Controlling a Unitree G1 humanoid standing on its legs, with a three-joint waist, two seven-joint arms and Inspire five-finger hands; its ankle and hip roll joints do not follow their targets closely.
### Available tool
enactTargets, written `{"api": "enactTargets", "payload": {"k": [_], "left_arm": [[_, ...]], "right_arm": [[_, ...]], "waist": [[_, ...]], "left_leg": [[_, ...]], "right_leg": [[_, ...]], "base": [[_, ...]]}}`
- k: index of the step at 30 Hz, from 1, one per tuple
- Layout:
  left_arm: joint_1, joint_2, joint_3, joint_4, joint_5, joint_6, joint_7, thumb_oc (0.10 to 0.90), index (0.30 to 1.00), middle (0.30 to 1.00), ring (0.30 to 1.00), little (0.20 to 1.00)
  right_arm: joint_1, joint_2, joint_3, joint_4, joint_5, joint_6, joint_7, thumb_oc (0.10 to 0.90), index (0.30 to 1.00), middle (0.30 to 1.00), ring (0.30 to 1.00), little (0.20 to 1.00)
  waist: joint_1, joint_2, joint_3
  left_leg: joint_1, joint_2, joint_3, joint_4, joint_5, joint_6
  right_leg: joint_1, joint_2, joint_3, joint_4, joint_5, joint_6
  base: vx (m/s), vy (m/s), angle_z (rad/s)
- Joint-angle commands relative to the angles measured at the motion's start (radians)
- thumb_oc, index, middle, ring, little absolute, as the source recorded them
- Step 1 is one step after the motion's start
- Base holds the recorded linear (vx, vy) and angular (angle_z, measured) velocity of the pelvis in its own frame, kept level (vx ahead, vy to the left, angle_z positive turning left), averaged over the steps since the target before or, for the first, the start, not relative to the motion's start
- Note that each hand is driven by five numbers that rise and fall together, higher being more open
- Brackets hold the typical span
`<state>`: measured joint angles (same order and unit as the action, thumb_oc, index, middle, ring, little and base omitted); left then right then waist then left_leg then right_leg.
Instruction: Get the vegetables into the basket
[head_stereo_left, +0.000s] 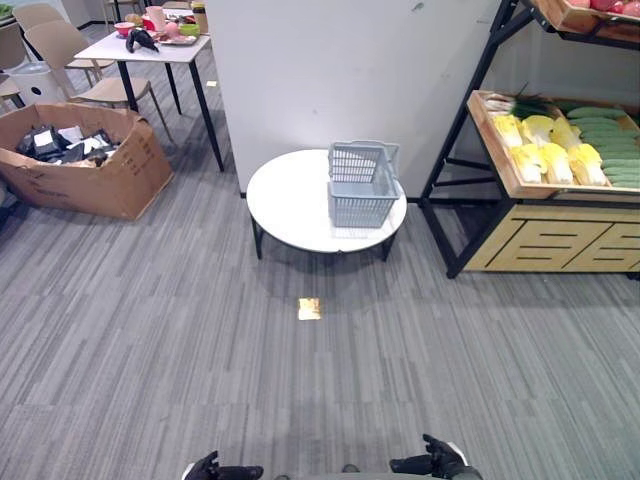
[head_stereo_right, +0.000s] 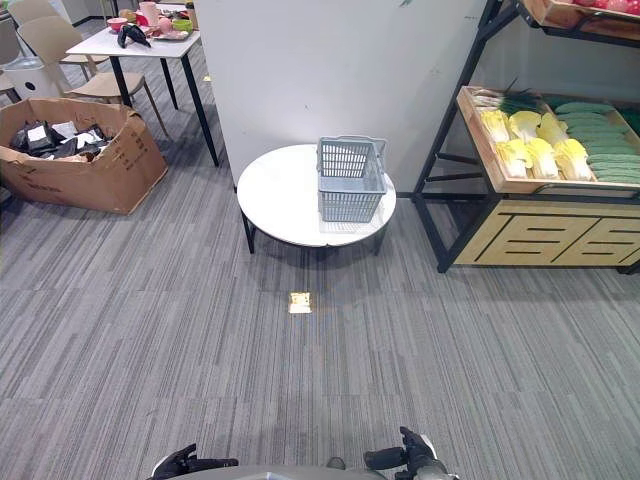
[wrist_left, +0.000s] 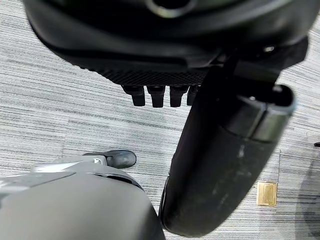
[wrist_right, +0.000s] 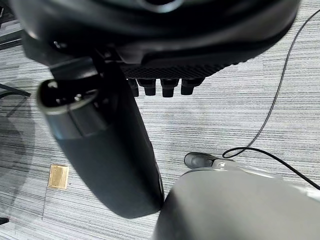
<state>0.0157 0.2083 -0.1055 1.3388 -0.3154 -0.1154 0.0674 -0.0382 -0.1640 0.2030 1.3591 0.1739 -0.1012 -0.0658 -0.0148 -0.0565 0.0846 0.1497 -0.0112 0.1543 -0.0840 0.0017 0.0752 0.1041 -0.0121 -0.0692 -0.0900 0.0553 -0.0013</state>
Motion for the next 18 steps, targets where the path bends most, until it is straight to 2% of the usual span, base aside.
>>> {"api": "enactTargets", "payload": {"k": [1,5,8,9,11,12,13,14,15,16,17,18], "left_arm": [[-0.069,-0.052,0.023,0.037,-0.017,-0.044,0.017,0.900,1.000,1.000,1.000,1.000],[-0.089,-0.043,0.021,0.029,-0.032,-0.054,0.042,0.900,1.000,1.000,1.000,1.000],[-0.113,-0.025,0.020,0.014,-0.039,-0.070,0.076,0.900,1.000,1.000,1.000,1.000],[-0.123,-0.024,0.013,0.009,-0.043,-0.079,0.091,0.900,1.000,1.000,1.000,1.000],[-0.128,-0.021,0.004,-0.003,-0.036,-0.090,0.099,0.900,1.000,1.000,1.000,1.000],[-0.128,-0.021,0.004,-0.003,-0.036,-0.090,0.099,0.900,1.000,1.000,1.000,1.000],[-0.134,-0.021,0.003,-0.019,-0.054,-0.098,0.104,0.900,1.000,1.000,1.000,1.000],[-0.134,-0.021,0.003,-0.019,-0.054,-0.098,0.104,0.900,1.000,1.000,1.000,1.000],[-0.134,-0.021,0.002,-0.024,-0.066,-0.106,0.102,0.900,1.000,1.000,1.000,1.000],[-0.137,-0.020,-0.003,-0.027,-0.081,-0.113,0.104,0.900,1.000,1.000,1.000,1.000],[-0.137,-0.020,-0.003,-0.027,-0.081,-0.113,0.104,0.900,1.000,1.000,1.000,1.000],[-0.133,-0.016,-0.004,-0.032,-0.082,-0.117,0.100,0.900,1.000,1.000,1.000,1.000]], "right_arm": [[-0.046,-0.005,0.024,0.045,0.022,-0.013,-0.025,0.900,1.000,1.000,1.000,1.000],[-0.062,-0.009,0.029,0.037,0.030,-0.016,-0.036,0.900,1.000,1.000,1.000,1.000],[-0.076,-0.014,0.040,0.013,0.035,-0.026,-0.046,0.900,1.000,1.000,1.000,1.000],[-0.084,-0.015,0.048,0.005,0.041,-0.032,-0.054,0.900,1.000,1.000,1.000,1.000],[-0.084,-0.022,0.055,0.001,0.037,-0.033,-0.053,0.900,1.000,1.000,1.000,1.000],[-0.084,-0.022,0.055,0.001,0.037,-0.033,-0.053,0.900,1.000,1.000,1.000,1.000],[-0.082,-0.029,0.058,0.007,0.025,-0.030,-0.055,0.900,1.000,1.000,1.000,1.000],[-0.082,-0.029,0.058,0.007,0.025,-0.030,-0.055,0.900,1.000,1.000,1.000,1.000],[-0.082,-0.035,0.054,0.010,0.024,-0.030,-0.059,0.900,1.000,1.000,1.000,1.000],[-0.082,-0.044,0.049,0.016,0.026,-0.027,-0.065,0.900,1.000,1.000,1.000,1.000],[-0.082,-0.044,0.049,0.016,0.026,-0.027,-0.065,0.900,1.000,1.000,1.000,1.000],[-0.080,-0.049,0.046,0.016,0.027,-0.027,-0.066,0.900,1.000,1.000,1.000,1.000]], "waist": [[-0.006,0.008,0.011],[-0.009,0.004,0.037],[-0.013,0.001,0.066],[-0.018,-0.005,0.083],[-0.017,-0.015,0.099],[-0.018,-0.014,0.098],[-0.008,-0.020,0.124],[-0.010,-0.020,0.120],[-0.001,-0.023,0.131],[0.002,-0.018,0.137],[0.002,-0.018,0.137],[0.004,-0.016,0.139]], "left_leg": [[-0.004,0.098,-0.004,-0.003,-0.006,-0.124],[-0.033,0.106,-0.007,0.025,-0.002,-0.125],[-0.097,0.126,-0.015,0.116,-0.025,-0.123],[-0.134,0.132,-0.017,0.187,-0.042,-0.127],[-0.201,0.142,-0.023,0.338,-0.028,-0.133],[-0.205,0.143,-0.025,0.344,-0.030,-0.134],[-0.280,0.137,-0.059,0.508,0.009,-0.136],[-0.284,0.136,-0.061,0.507,0.012,-0.136],[-0.313,0.112,-0.096,0.548,0.037,-0.138],[-0.371,0.106,-0.108,0.493,0.061,-0.135],[-0.371,0.106,-0.108,0.493,0.061,-0.135],[-0.383,0.125,-0.098,0.409,0.066,-0.132]], "right_leg": [[-0.019,-0.073,-0.027,0.003,0.008,0.051],[-0.042,-0.069,-0.029,0.031,0.002,0.039],[-0.128,-0.058,-0.023,0.165,-0.057,0.023],[-0.154,-0.049,-0.010,0.195,-0.067,0.015],[-0.150,-0.046,-0.010,0.196,-0.069,-0.002],[-0.151,-0.045,-0.011,0.196,-0.069,-0.002],[-0.129,-0.040,-0.015,0.200,-0.081,-0.019],[-0.132,-0.041,-0.017,0.199,-0.080,-0.020],[-0.126,-0.043,-0.007,0.201,-0.086,-0.022],[-0.116,-0.045,-0.002,0.197,-0.095,-0.022],[-0.116,-0.045,-0.002,0.197,-0.095,-0.022],[-0.103,-0.048,0.002,0.192,-0.106,-0.016]], "base": [[0.02,-0.054,-0.02],[-0.01,-0.073,-0.03],[-0.06,-0.108,0.00],[-0.05,-0.188,0.02],[-0.01,-0.165,0.02],[0.04,-0.179,0.04],[0.03,-0.113,0.04],[0.06,-0.128,0.02],[0.12,0.023,0.00],[0.12,0.025,-0.02],[0.17,0.091,-0.05],[0.22,0.145,-0.07]]}}
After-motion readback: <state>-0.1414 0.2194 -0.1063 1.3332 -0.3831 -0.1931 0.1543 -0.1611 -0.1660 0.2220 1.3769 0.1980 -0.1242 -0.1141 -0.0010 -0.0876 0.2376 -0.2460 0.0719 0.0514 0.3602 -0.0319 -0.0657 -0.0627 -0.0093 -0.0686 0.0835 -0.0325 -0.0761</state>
